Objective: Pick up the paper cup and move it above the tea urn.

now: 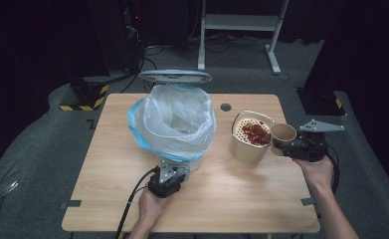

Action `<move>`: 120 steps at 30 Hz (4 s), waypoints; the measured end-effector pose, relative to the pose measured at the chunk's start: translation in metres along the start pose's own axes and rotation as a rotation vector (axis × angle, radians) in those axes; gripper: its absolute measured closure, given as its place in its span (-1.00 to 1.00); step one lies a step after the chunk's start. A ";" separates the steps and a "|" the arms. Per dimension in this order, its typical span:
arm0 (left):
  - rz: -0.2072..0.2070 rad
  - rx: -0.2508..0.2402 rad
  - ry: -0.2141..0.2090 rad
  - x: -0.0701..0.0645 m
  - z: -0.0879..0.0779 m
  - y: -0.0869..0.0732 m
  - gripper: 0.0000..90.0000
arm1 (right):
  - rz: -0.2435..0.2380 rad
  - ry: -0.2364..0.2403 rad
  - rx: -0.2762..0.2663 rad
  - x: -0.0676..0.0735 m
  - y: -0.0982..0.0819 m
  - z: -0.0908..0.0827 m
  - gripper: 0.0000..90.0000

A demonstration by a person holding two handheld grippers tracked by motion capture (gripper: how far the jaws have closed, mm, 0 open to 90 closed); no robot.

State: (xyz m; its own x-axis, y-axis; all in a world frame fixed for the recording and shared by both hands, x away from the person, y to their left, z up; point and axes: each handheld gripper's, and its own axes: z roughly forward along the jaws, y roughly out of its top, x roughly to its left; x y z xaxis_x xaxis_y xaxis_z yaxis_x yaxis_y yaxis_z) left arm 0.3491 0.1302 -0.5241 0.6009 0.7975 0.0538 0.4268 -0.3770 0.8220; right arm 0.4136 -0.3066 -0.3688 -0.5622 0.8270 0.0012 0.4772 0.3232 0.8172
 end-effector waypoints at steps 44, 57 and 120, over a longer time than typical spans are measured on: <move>0.008 -0.002 0.007 0.001 -0.001 0.000 0.27 | -0.181 -0.038 0.215 0.002 0.043 0.018 -0.17; 0.003 -0.006 0.005 0.001 0.000 0.000 0.27 | -0.244 -0.039 0.358 0.002 0.067 0.018 -0.16; -0.004 -0.009 0.003 0.001 -0.001 0.000 0.27 | -0.447 -0.069 0.843 0.026 0.122 0.051 -0.09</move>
State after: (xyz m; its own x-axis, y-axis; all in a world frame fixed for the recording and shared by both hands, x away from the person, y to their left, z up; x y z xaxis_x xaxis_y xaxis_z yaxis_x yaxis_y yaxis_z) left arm 0.3492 0.1310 -0.5237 0.5972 0.8004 0.0523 0.4231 -0.3697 0.8272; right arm 0.4916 -0.2220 -0.2982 -0.7822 0.5635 -0.2660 0.5726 0.8183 0.0497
